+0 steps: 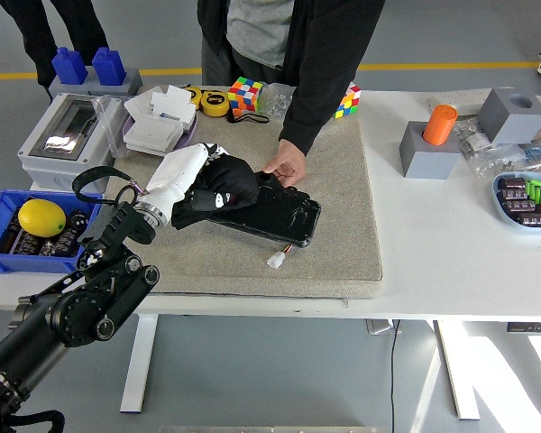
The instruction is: Pick the rag up,wipe the panel,place it on the desk
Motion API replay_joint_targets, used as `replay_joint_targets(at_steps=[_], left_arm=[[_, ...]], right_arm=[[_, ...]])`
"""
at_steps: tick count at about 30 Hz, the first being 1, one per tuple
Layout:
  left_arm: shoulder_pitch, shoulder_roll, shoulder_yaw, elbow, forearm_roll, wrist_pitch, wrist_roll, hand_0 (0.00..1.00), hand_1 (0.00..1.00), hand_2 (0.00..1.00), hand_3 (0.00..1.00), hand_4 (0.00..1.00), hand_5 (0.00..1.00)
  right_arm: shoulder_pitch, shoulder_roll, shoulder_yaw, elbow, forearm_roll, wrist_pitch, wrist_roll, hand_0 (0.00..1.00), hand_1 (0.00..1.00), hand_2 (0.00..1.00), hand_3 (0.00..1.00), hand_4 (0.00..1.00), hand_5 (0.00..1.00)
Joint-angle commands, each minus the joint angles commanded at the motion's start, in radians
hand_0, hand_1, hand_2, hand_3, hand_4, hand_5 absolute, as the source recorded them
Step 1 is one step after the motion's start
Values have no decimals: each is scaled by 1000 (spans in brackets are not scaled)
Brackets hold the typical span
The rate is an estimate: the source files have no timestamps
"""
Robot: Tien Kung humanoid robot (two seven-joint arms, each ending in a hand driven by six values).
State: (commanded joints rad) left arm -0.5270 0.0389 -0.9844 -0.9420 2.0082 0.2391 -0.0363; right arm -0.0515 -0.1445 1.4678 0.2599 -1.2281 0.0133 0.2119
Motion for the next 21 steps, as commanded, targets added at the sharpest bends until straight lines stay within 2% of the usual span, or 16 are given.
replay_joint_targets(at_steps=[10,15,21], left_arm=[[-16,-23,141,-20,-33,-2,8,251,381,452,564,730,2],[-22,-39,189,-35,-42,-1,9,251,380,451,564,730,2],[-33,-39,241,-34,-49,1,10,251,377,451,564,731,2]], right_arm=[[0,-2,-9,4,4,1,0,591,572,510,523,940,392],[0,-2,-12,4,6,1,0,591,572,510,523,940,391],[1,-5,-19,5,9,1,0,590,573,510,523,940,391]])
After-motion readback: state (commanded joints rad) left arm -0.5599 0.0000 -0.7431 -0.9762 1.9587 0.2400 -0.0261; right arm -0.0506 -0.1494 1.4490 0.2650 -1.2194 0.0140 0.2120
